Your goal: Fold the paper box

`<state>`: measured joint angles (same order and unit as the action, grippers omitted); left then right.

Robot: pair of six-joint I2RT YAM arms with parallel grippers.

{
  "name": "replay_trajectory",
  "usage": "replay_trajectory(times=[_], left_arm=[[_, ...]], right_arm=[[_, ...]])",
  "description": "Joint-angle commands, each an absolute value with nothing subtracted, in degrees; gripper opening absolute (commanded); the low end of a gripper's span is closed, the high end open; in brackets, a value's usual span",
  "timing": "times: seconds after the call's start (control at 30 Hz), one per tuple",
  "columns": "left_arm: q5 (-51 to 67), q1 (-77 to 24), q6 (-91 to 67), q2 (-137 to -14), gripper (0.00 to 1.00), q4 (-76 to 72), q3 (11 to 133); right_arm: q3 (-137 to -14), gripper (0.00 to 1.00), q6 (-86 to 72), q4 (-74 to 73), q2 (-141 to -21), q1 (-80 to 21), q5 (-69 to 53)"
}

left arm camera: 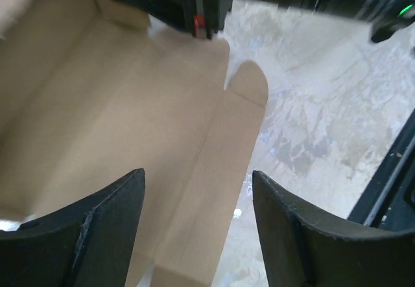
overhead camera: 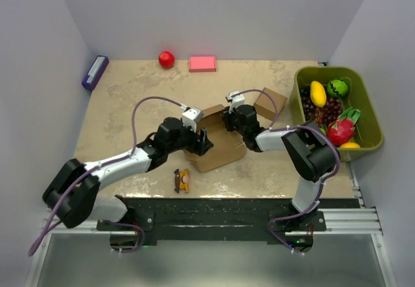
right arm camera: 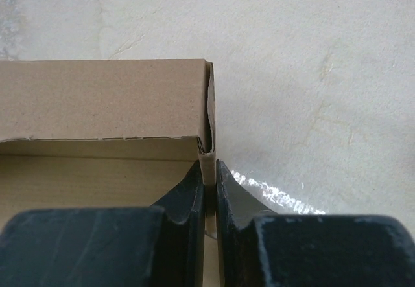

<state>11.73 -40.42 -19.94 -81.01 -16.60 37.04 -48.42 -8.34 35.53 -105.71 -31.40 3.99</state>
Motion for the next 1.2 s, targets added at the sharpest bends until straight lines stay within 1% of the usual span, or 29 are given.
replay_trajectory(times=[0.0,0.1,0.23,0.6,0.73,0.9,1.17], left_arm=[[7.0,-37.0,-16.4,-72.5,0.72,-7.3,42.4],[3.5,-35.1,-13.9,-72.0,0.73,-4.5,47.0],[-1.7,-35.1,-10.8,-77.7,0.73,-1.5,52.6],[-11.2,-35.0,-8.0,-92.6,0.74,-6.4,58.3],[-11.7,-35.1,-8.8,-94.7,0.74,-8.5,57.0],[-10.3,-35.1,-10.9,-94.5,0.73,-11.5,52.7],[-4.7,-35.1,-14.2,-93.7,0.70,-15.8,47.3]], right_arm=[[-46.5,0.04,-6.2,36.6,-102.7,-32.2,5.0],[-46.1,0.04,-5.8,37.4,-103.2,-32.9,5.6],[-46.0,0.04,-5.3,37.4,-103.8,-34.4,7.1],[-46.0,0.03,-5.3,36.8,-104.6,-35.3,10.8],[-46.4,0.02,-6.2,35.9,-104.9,-35.4,12.1],[-45.9,0.00,-9.7,37.0,-105.7,-35.4,14.2],[-46.9,0.00,-15.1,36.0,-108.2,-35.4,20.9]])
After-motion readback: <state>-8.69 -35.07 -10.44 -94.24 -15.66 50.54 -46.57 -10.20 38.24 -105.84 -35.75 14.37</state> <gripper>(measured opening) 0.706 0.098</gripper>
